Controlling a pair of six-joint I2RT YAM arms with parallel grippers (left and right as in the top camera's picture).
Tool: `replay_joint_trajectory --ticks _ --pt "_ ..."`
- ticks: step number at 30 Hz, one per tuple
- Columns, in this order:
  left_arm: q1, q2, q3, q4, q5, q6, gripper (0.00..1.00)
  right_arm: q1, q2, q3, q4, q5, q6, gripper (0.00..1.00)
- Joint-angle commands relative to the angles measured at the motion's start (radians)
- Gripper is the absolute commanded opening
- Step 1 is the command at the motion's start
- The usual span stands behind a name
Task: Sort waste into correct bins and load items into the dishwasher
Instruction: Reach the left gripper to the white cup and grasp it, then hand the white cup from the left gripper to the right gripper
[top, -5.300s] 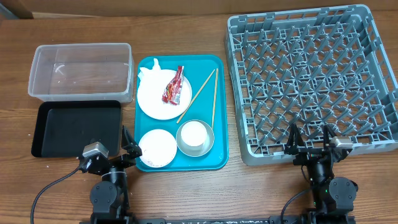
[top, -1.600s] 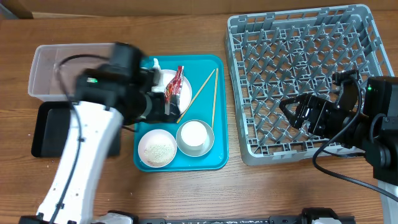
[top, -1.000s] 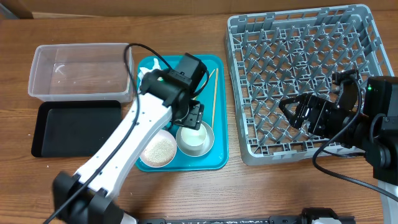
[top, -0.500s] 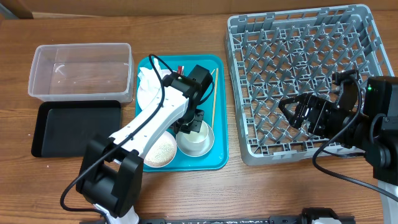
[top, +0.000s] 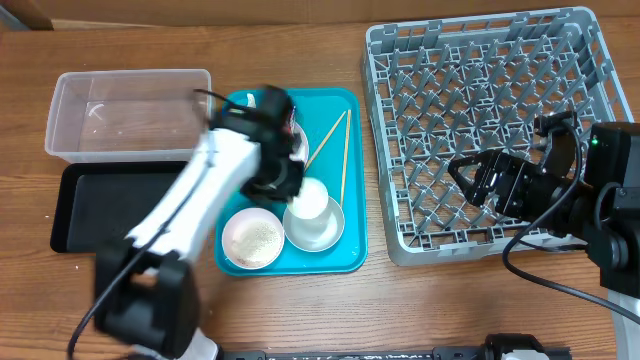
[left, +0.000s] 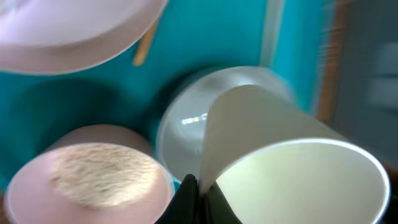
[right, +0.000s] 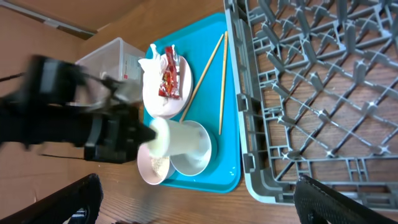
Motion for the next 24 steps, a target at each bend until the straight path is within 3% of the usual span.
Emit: replay_joint_trajectory --ticks 1,2,4,7,11,18,24 --pt "0.161 -0.115 0.044 -0.001 0.588 0.222 0.04 -0.002 -0.006 0.010 0.042 -0.082 -0.003 0.99" --pt "0.211 -0.127 0.044 -0.015 0.725 0.269 0.04 0.010 -0.004 0.005 0.076 -0.153 -0.010 0.99" --pt "0.275 -0.135 0.044 -0.058 0.863 0.317 0.04 0.044 0.000 -0.005 0.138 -0.254 -0.039 0.97" --pt "0.326 -0.135 0.043 -0.161 0.936 0.350 0.04 0.141 0.020 -0.025 0.236 -0.301 -0.061 0.97" --pt "0.330 -0.136 0.043 -0.323 1.041 0.530 0.04 0.281 0.074 -0.064 0.375 -0.301 -0.060 0.94" --pt "0.330 -0.136 0.043 -0.457 1.068 0.639 0.04 0.451 0.207 -0.068 0.539 -0.413 -0.122 0.91" --pt "0.330 -0.136 0.043 -0.491 1.079 0.675 0.04 0.478 0.280 -0.068 0.668 -0.611 -0.172 0.91"
